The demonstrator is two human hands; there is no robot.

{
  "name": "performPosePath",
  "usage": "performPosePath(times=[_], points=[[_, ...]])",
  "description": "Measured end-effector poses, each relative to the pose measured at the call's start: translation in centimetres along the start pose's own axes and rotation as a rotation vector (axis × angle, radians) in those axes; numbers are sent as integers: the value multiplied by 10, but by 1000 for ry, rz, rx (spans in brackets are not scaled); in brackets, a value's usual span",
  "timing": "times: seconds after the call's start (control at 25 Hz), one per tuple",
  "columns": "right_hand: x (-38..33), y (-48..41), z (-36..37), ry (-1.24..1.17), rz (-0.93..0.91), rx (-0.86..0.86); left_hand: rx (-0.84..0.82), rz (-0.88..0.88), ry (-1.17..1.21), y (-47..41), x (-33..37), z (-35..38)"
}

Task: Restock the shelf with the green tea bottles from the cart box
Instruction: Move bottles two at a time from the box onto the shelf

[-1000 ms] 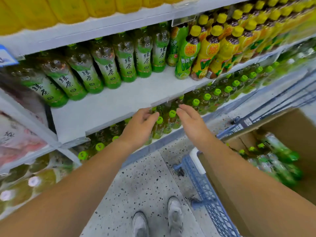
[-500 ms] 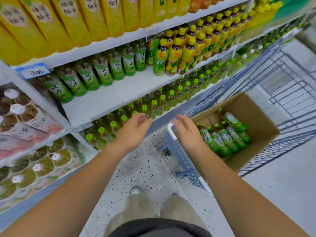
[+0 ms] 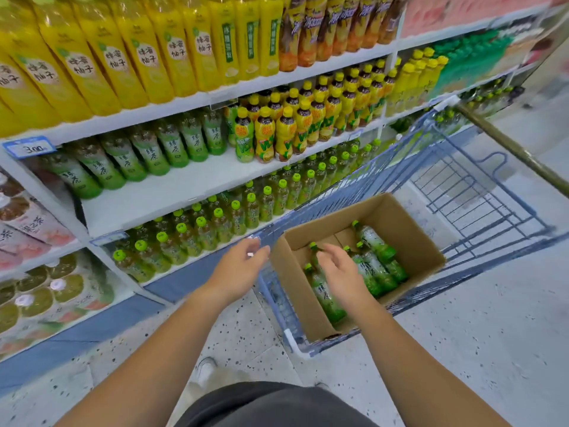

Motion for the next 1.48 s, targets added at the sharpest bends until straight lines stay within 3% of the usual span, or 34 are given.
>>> performPosePath(times=[0.36,0.6,0.76,1.04,1.28,1.48], points=[[70,-46,-93,241,118,-96,-35,-235,157,5,-2,141],[123,-104,-125,299,251,-49,-182,-337,128,-58,-17,215],[149,-163,-139,439,243,-98,-208,-353,31,-110,-29,253],[218,-292,-152,686,203,-196,-130,-477,-21,-198,-101,314],[263,-379,-157,938,81,-225,75,-502,42,-247,-153,353],[285,-428,-154,872,66,-180,107,-535,-226,-272,-177,360]])
Point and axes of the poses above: each hand's wrist, its own y-axis away from the middle knuckle, its own z-axis out of the palm, x = y × z, the point moved 9 cm from there along -y, towards the middle knuckle, and after that the axes turned 5 degrees about x, right-handed, at the moved point
